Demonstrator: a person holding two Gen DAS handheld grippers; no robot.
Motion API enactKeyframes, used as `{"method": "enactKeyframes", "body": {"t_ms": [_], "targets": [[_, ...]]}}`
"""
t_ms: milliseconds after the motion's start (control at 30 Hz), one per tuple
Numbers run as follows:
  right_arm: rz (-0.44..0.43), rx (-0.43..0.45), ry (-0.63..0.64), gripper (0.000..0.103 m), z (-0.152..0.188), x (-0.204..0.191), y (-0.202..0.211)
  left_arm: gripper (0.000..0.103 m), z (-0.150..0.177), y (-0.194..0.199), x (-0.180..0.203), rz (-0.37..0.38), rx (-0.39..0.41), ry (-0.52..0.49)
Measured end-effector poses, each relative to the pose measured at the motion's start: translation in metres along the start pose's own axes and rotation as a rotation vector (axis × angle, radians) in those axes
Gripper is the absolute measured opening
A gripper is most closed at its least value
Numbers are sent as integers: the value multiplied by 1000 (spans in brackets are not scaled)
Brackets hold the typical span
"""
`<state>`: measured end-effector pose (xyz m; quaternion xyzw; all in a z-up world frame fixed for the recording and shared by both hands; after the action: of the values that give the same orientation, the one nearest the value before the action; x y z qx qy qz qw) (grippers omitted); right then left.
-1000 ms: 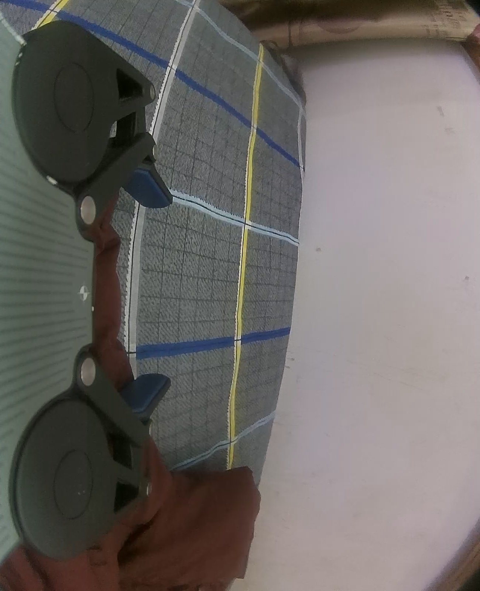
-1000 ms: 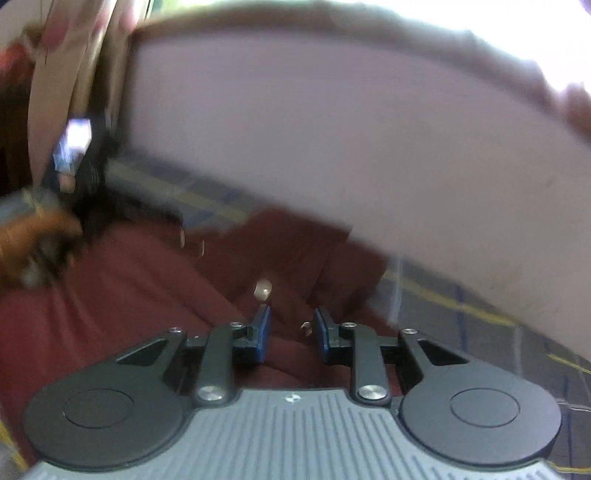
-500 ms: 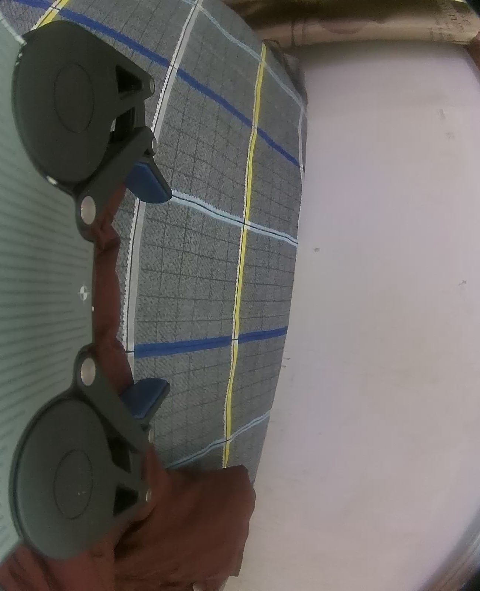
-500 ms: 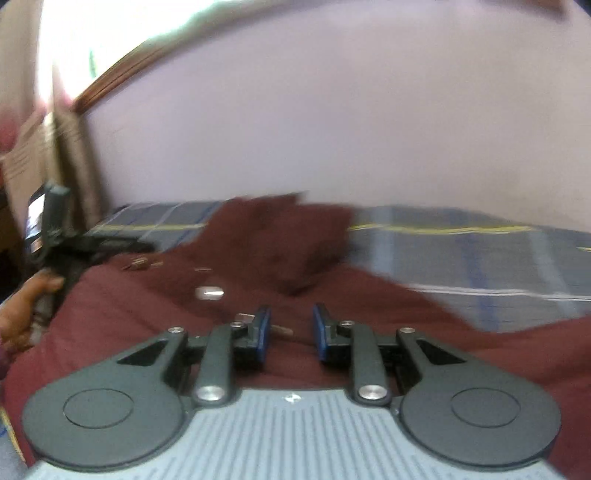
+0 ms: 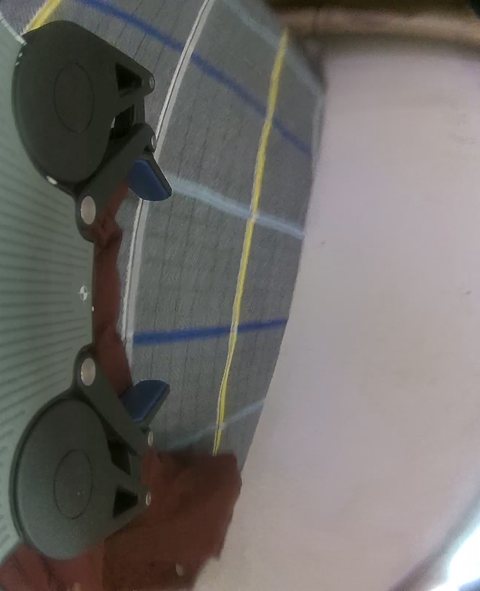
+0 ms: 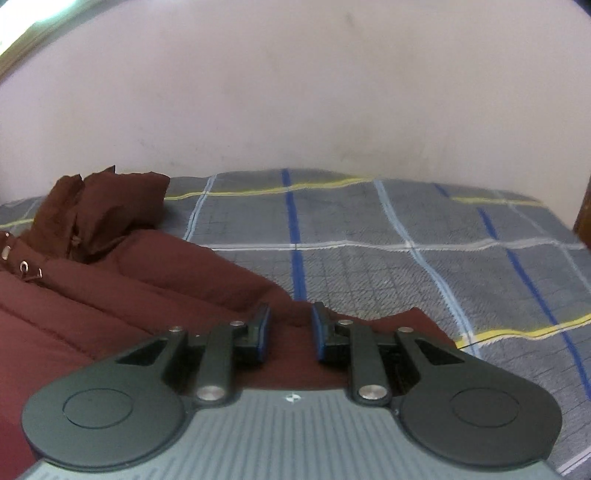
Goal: Fold large clothes
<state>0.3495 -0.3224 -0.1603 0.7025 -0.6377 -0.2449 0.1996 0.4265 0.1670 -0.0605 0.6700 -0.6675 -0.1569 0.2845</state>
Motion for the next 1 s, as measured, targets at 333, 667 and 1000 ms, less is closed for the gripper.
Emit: {"method": "enactKeyframes", "body": {"t_ms": [333,667,1000], "targets": [[87,31,49,28,1,-1,6,103,-42,134,-80,316,83,109],[112,62,59,29,2,-7,13,92,64,129,-106,422,-217,-31],[156,91,88,30,3,-13,18,66,85,102,-105,801,-356,155]]}}
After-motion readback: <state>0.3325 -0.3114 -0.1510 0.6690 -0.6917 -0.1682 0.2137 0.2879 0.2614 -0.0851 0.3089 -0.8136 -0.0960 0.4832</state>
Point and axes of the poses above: each gripper's, at about its wrist camera, not at the fingertips, and y roughly against the way its jaws point, x to its right, z to its underside, the point moved 3 cm from there along -y, roughly the way its jaws point, and after that the axes turned 1 degree about x, right-handed, at the moved point
